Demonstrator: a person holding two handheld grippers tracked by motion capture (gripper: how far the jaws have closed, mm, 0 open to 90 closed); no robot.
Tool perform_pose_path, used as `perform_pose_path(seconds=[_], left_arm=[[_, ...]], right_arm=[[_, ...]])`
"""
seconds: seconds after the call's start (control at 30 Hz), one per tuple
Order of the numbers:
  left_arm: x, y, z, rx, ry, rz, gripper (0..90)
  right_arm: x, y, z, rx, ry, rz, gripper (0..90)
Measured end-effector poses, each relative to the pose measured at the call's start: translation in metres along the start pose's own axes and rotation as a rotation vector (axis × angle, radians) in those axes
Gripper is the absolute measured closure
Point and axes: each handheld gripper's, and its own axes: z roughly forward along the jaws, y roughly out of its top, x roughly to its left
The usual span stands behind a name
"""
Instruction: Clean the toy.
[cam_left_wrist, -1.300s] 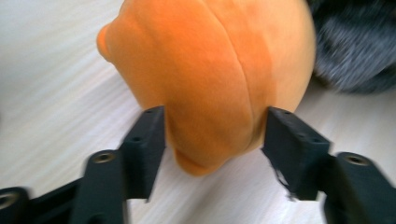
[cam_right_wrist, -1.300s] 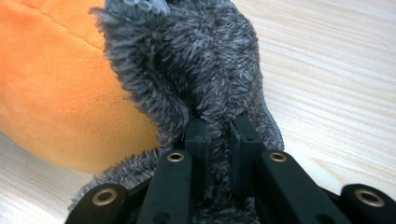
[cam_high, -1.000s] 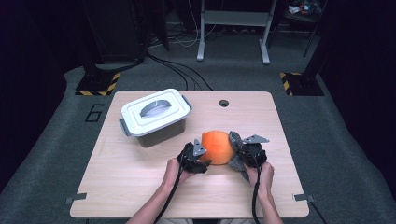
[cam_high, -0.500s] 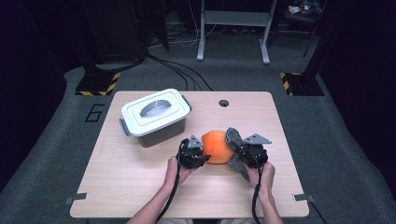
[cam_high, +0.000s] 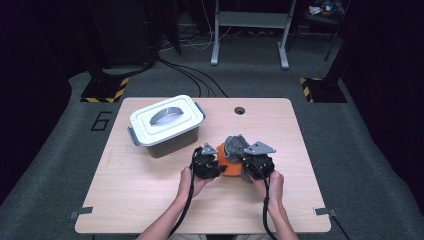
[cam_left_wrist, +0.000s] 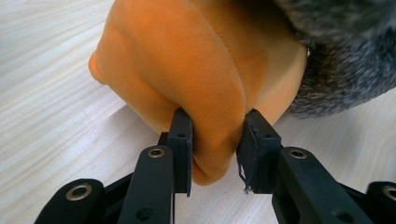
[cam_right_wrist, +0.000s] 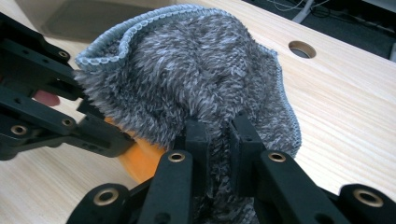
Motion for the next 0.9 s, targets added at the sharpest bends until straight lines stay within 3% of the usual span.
perform_pose_path(seconds=[0.27,0.3,0.4,0.53,0.67,0.9], left_arm=[[-0.001,0.001,0.001,0.006,0.010,0.022,68.3],[-0.002,0.001,0.001,0.006,0.012,0.026,68.3],[-0.003,0.001,0.003,0.009,0.017,0.034,68.2],[-0.001,0.000,0.003,0.009,0.009,0.021,68.0],[0.003,-0.001,0.003,0.012,0.006,0.023,67.8],[0.006,-0.003,0.003,0.005,0.000,0.012,67.4]], right_arm=[[0.011,0.004,0.010,0.042,-0.014,-0.050,80.3],[0.009,0.004,0.011,0.056,-0.018,-0.075,80.4],[0.009,0.002,0.014,0.075,-0.035,-0.056,80.8],[0.005,0.000,0.013,0.095,-0.038,-0.069,81.0],[-0.002,-0.006,0.011,0.091,-0.053,-0.036,81.0],[-0.029,-0.028,0.009,0.123,-0.087,0.040,80.9]])
